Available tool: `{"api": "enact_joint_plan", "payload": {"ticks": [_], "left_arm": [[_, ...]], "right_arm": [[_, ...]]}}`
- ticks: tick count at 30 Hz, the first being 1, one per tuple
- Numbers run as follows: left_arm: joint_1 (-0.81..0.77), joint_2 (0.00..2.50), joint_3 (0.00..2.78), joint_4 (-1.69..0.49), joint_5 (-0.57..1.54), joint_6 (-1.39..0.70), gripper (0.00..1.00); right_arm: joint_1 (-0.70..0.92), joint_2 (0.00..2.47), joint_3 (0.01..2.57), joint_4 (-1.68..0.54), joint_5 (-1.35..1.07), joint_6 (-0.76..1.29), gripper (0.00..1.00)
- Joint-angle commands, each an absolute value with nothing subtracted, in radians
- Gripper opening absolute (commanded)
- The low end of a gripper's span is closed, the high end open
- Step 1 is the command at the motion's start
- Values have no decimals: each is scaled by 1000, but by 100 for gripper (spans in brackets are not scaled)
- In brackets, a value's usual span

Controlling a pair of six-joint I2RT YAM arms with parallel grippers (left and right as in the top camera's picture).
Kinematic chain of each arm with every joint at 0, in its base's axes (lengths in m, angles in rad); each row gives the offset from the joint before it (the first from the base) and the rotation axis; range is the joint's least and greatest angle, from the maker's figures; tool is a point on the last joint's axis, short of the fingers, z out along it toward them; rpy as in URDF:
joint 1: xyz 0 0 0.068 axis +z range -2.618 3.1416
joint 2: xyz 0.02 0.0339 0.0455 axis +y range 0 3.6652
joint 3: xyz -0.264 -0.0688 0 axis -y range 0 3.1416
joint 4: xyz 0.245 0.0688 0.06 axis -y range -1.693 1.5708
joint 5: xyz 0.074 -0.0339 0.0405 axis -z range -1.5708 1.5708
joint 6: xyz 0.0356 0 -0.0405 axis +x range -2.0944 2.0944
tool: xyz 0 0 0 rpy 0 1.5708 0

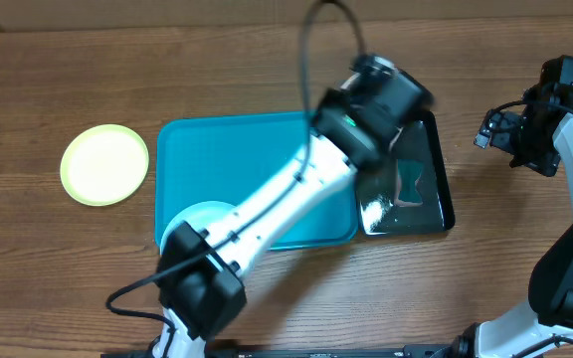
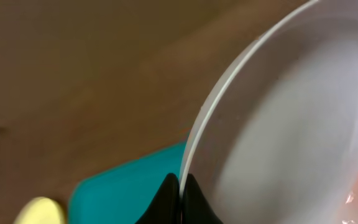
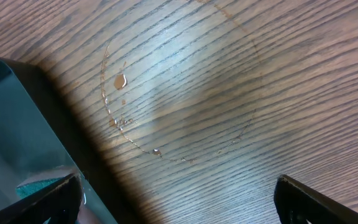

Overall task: Clean dirty plates on tray and stack at the side
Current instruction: 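Lift the white plate with the left gripper and carry it left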

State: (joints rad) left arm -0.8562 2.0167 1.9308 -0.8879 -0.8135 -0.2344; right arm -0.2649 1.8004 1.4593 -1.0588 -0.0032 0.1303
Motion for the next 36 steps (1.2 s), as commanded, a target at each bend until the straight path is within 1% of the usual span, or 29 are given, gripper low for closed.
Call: {"api": "enact_joint_plan", "payload": {"ticks": [1,4,6,9,14,21,24,26,29,33,36], "left_arm": [[-953,2028,1961,-829,-1258,-135,4],[-1013,2028,1961,-733,-1389,-12,4],[-1042,2028,1961,-675,-1415,69,4],[-1063,2028,1961,-622,-1417,138,4],[-1066,2028,1961,-600,-1400,142,4],[-1052,2028,1961,-602,-1293,141,4],[-1045,2028,1961,-625,-1259,82,4],[-1034,2028,1961,-680,-1185,2,4],[-1005,2029,1959,-784,-989,-137,4],[-915,2033,1959,-887,-643,-332,4],[-822,2040,1959,-912,-364,-393,4]], "right_arm": [[-264,1794,1473,-1053,-9,130,100],[-264,1794,1473,-1053,-9,130,100],[-264,1794,1473,-1053,-9,130,100],[-264,1794,1473,-1053,-9,130,100],[-264,1794,1473,-1053,-9,130,100],[-264,1794,1473,-1053,-9,130,100],[-264,1794,1473,-1053,-8,130,100],[-264,1794,1473,-1053,-9,130,100],[-264,1794,1473,-1053,-9,130,100],[-264,1794,1473,-1053,-9,130,100],[-264,1794,1473,-1053,-9,130,100]]}}
